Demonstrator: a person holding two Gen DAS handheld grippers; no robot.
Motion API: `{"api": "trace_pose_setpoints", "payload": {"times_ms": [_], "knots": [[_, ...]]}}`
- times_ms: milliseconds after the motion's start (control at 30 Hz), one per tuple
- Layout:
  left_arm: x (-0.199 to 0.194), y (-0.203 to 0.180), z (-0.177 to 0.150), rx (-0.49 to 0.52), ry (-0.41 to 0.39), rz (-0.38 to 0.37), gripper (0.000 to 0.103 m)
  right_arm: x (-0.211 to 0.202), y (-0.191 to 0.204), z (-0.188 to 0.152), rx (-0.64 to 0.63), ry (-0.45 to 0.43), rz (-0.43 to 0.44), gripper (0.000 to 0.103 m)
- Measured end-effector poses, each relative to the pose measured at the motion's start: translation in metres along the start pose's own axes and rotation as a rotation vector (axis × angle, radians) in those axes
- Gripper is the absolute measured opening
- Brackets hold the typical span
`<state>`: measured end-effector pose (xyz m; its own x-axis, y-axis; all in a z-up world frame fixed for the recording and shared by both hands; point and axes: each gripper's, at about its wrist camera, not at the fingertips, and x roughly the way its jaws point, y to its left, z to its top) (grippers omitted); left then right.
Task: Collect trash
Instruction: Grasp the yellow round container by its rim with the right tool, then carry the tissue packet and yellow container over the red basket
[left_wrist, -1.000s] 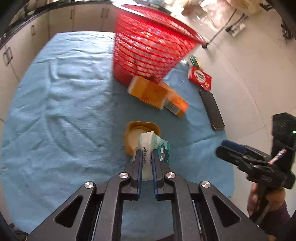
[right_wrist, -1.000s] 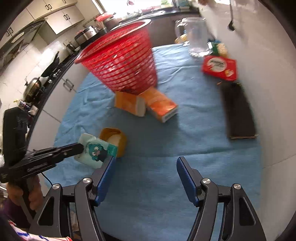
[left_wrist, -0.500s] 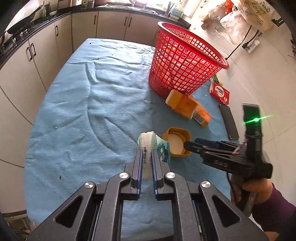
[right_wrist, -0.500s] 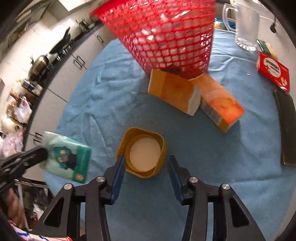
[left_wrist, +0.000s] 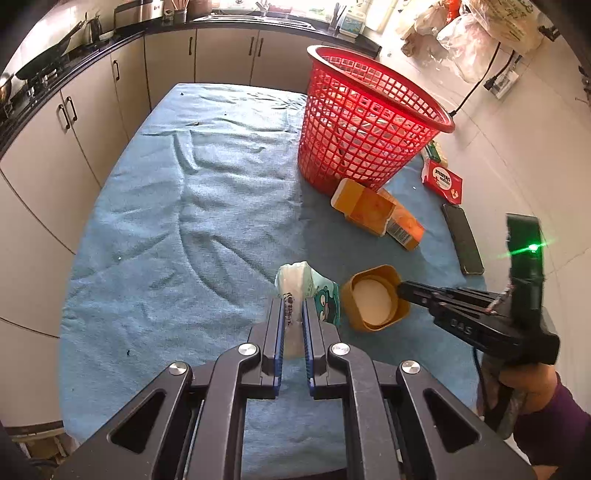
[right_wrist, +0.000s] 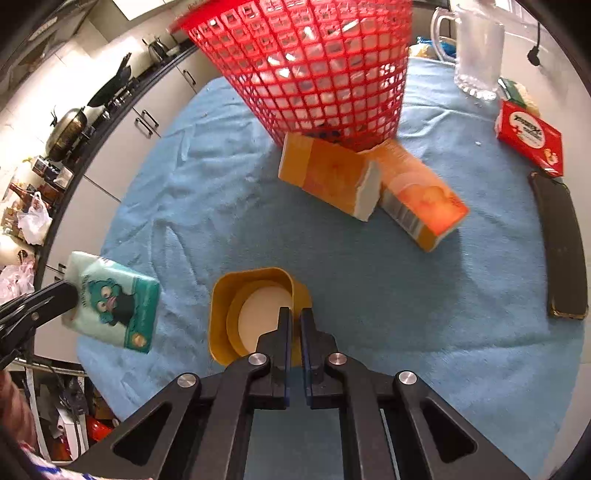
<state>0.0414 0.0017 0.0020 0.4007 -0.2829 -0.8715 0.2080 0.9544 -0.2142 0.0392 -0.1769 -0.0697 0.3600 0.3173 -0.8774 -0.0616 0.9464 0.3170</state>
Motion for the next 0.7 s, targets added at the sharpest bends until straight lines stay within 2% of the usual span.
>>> {"api": "trace_pose_setpoints", "payload": {"times_ms": [200, 700], "knots": [[-0.004, -0.016, -0.002, 0.023, -0.001, 0.015, 0.009, -0.028, -0.012, -0.014, 0.025, -0.042, 0.014, 0.005], [-0.030, -0.066, -0.004, 0.100, -0.069, 0.047, 0.009, -0.095, -0.042, -0.039, 0.050, -0.178, 0.034, 0.005]]}}
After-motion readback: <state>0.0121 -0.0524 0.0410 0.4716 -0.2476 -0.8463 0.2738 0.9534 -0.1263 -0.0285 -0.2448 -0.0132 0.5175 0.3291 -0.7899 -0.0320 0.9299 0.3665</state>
